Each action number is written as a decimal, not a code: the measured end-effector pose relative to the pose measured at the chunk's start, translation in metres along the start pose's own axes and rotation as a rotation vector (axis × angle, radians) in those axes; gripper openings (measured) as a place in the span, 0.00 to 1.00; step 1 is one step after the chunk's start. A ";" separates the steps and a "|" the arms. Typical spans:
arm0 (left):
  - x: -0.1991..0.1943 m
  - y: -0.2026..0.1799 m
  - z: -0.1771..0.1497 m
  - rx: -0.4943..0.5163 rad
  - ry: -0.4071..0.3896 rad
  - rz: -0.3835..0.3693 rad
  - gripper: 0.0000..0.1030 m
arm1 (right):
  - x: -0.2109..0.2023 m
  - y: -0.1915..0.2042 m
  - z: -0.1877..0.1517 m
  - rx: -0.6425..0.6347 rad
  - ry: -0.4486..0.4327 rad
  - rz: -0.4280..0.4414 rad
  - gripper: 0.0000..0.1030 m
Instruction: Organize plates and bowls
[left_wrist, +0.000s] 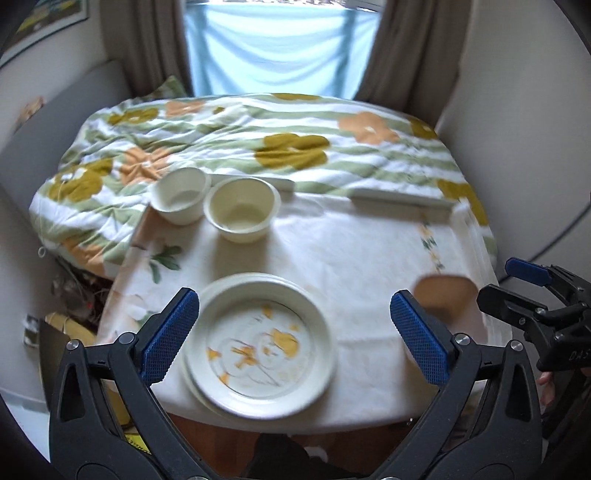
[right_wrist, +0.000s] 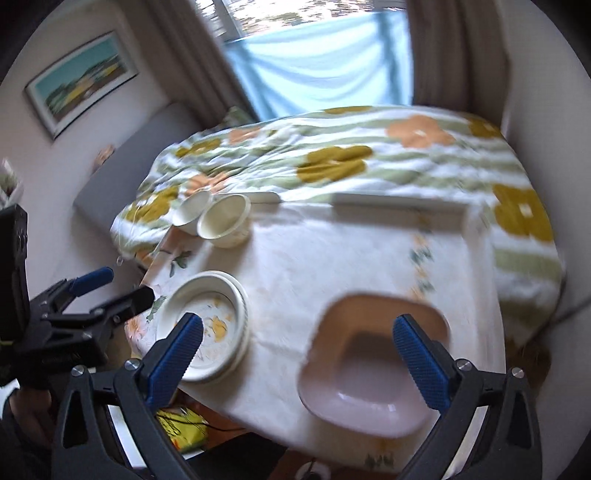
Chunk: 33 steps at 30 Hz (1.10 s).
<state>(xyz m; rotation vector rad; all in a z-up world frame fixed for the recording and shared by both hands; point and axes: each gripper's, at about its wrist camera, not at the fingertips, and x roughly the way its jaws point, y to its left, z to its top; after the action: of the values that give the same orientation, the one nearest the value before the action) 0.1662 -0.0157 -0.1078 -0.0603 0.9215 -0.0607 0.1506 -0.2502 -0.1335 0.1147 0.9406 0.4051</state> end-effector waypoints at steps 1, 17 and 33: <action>0.001 0.013 0.006 -0.011 -0.001 0.007 1.00 | 0.007 0.007 0.011 -0.020 0.009 0.014 0.99; 0.140 0.145 0.082 -0.213 0.189 -0.034 1.00 | 0.179 0.062 0.121 -0.095 0.160 0.003 0.99; 0.267 0.151 0.083 -0.244 0.394 -0.085 0.51 | 0.303 0.059 0.134 -0.084 0.384 0.034 0.49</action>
<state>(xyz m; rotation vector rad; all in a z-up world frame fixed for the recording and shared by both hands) 0.3975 0.1159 -0.2821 -0.3234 1.3173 -0.0387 0.3988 -0.0683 -0.2693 -0.0260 1.2989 0.5080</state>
